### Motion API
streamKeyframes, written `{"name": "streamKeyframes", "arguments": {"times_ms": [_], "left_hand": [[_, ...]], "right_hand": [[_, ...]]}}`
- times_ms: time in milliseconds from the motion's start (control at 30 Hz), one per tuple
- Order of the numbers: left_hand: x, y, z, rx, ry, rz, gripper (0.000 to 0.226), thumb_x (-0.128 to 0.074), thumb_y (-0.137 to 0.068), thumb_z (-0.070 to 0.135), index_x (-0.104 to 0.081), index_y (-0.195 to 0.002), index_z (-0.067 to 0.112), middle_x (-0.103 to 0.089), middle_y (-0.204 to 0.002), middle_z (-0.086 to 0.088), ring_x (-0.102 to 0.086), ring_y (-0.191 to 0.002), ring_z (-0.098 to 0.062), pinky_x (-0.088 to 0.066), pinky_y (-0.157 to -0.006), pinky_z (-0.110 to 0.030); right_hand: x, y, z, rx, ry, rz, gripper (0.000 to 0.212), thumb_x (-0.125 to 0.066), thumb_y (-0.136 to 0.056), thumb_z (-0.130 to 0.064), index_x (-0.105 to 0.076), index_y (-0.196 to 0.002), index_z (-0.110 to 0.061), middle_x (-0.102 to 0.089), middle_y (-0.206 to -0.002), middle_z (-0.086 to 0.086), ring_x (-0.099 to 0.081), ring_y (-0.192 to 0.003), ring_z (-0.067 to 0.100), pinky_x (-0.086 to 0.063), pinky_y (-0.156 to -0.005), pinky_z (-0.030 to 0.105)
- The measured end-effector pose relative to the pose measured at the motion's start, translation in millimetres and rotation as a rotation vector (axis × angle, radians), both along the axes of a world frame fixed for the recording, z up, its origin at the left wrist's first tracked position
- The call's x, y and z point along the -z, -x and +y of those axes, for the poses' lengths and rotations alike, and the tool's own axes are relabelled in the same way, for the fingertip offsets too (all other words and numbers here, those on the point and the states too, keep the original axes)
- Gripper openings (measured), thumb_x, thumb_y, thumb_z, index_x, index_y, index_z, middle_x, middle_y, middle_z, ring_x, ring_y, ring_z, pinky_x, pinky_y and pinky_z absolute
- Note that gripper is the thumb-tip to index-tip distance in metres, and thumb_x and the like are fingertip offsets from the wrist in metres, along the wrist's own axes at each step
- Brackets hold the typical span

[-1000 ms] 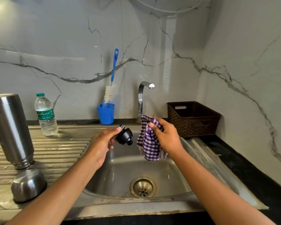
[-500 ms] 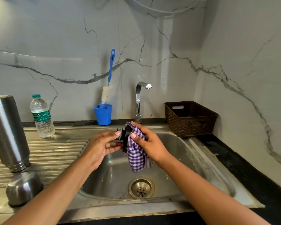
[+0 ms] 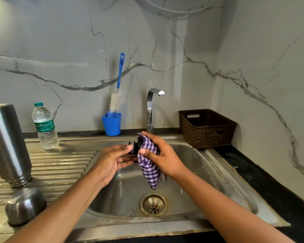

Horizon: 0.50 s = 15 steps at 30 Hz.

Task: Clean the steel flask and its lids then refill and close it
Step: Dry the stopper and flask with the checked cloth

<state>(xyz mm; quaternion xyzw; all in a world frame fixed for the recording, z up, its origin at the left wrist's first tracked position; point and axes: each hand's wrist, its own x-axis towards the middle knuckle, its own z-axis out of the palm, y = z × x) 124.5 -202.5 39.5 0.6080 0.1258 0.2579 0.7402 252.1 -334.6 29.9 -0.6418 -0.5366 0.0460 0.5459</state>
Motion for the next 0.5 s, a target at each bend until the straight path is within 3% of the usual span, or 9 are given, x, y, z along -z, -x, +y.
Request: {"name": "streamKeyframes", "arguments": {"times_ms": [67,100,167,267,333,500], "left_hand": [[2,-1,0,-0.011,-0.043,0.001,0.039,-0.067,-0.069,0.017,-0.066,-0.103,0.000,-0.073,-0.087,-0.016,-0.072,-0.076,-0.023,-0.057,-0.062,-0.024],[3,-1,-1,-0.016,-0.061,0.005,0.037,-0.067,-0.069,0.018,-0.067,-0.103,0.002,-0.074,-0.088,-0.015,-0.072,-0.077,-0.024,-0.057,-0.062,-0.024],[2,0,1,-0.009,-0.128,0.021,0.041,-0.074,-0.066,0.026,-0.068,-0.102,0.007,-0.074,-0.093,-0.014,-0.072,-0.081,-0.022,-0.057,-0.063,-0.024],[-1,3,6,0.048,-0.239,0.076,0.083,-0.088,-0.038,0.057,-0.069,-0.105,0.014,-0.074,-0.097,-0.010,-0.071,-0.088,-0.020,-0.056,-0.062,-0.023],[-1,3,9,0.061,-0.239,0.096,0.095,-0.086,-0.027,0.064,-0.069,-0.105,0.013,-0.074,-0.095,-0.011,-0.072,-0.083,-0.020,-0.055,-0.057,-0.021],[-3,4,15,0.110,-0.074,0.027,0.088,-0.095,-0.028,0.043,-0.068,-0.102,0.004,-0.072,-0.093,-0.019,-0.072,-0.072,-0.019,-0.055,-0.051,-0.018]], "right_hand": [[-1,-1,0,-0.053,0.035,0.153,0.056,-0.067,-0.083,-0.041,-0.046,-0.135,-0.035,-0.054,-0.131,-0.005,-0.054,-0.117,0.010,-0.045,-0.102,0.038],[-1,-1,-1,-0.052,0.046,0.141,0.057,-0.068,-0.082,-0.040,-0.046,-0.135,-0.034,-0.053,-0.131,-0.005,-0.055,-0.117,0.011,-0.046,-0.102,0.039],[-4,-1,-4,0.017,0.056,-0.033,0.060,-0.070,-0.081,-0.037,-0.046,-0.136,-0.032,-0.051,-0.131,-0.007,-0.051,-0.119,0.008,-0.041,-0.105,0.032],[-8,-3,-8,0.083,0.011,-0.214,0.062,-0.073,-0.080,-0.033,-0.046,-0.136,-0.032,-0.048,-0.131,-0.009,-0.045,-0.122,0.005,-0.035,-0.107,0.026],[-8,0,-9,0.080,-0.003,-0.293,0.062,-0.072,-0.081,-0.031,-0.045,-0.137,-0.030,-0.045,-0.135,-0.006,-0.043,-0.125,0.007,-0.035,-0.108,0.027],[-4,-1,-7,0.127,-0.046,-0.772,0.061,-0.064,-0.087,-0.033,-0.039,-0.142,-0.024,-0.039,-0.143,0.004,-0.040,-0.130,0.018,-0.037,-0.105,0.031]]}}
